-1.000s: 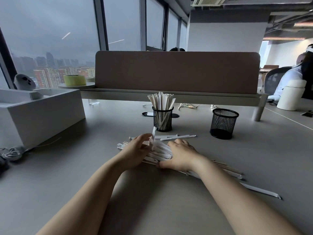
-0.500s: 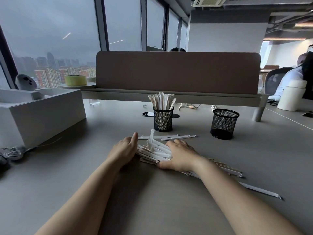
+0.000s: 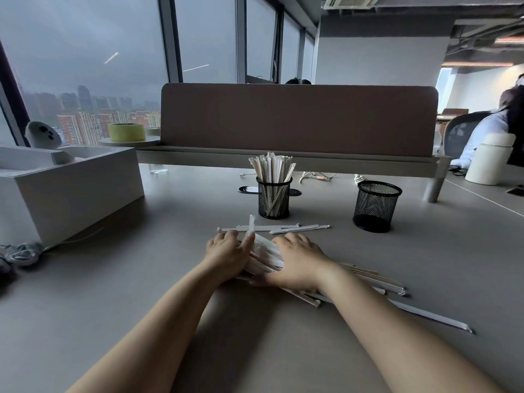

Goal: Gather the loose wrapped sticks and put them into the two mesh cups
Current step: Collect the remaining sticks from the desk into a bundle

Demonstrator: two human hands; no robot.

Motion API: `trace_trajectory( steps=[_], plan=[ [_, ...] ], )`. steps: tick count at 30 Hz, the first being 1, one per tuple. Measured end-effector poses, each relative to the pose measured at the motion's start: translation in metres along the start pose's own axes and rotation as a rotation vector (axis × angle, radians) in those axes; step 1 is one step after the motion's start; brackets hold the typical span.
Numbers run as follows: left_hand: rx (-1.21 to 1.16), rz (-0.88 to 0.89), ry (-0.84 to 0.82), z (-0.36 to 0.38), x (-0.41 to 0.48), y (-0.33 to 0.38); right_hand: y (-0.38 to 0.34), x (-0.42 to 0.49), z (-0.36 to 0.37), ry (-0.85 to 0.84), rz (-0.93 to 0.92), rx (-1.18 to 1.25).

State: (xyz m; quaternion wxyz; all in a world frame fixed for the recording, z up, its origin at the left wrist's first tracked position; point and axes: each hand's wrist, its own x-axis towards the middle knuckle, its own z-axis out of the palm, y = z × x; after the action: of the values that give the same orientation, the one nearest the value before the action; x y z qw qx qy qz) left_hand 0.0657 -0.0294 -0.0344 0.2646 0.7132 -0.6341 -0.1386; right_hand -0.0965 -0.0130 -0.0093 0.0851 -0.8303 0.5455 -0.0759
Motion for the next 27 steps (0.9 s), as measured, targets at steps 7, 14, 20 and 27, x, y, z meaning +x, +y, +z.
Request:
trace_trajectory(
  steps=[7,14,20,27],
  plan=[
    [-0.200,0.029,0.004,-0.006,-0.001,0.009,0.001,0.008,-0.002,-0.025,0.004,0.065],
    [-0.307,-0.006,0.068,-0.011,-0.006,0.014,-0.003,0.011,-0.005,0.010,-0.004,0.063],
    [-0.360,0.032,0.166,-0.013,-0.003,0.011,-0.011,0.009,-0.008,0.033,0.010,0.006],
    [-0.425,0.029,0.246,-0.016,-0.004,0.010,-0.015,0.006,-0.010,0.062,-0.016,-0.090]
  ],
)
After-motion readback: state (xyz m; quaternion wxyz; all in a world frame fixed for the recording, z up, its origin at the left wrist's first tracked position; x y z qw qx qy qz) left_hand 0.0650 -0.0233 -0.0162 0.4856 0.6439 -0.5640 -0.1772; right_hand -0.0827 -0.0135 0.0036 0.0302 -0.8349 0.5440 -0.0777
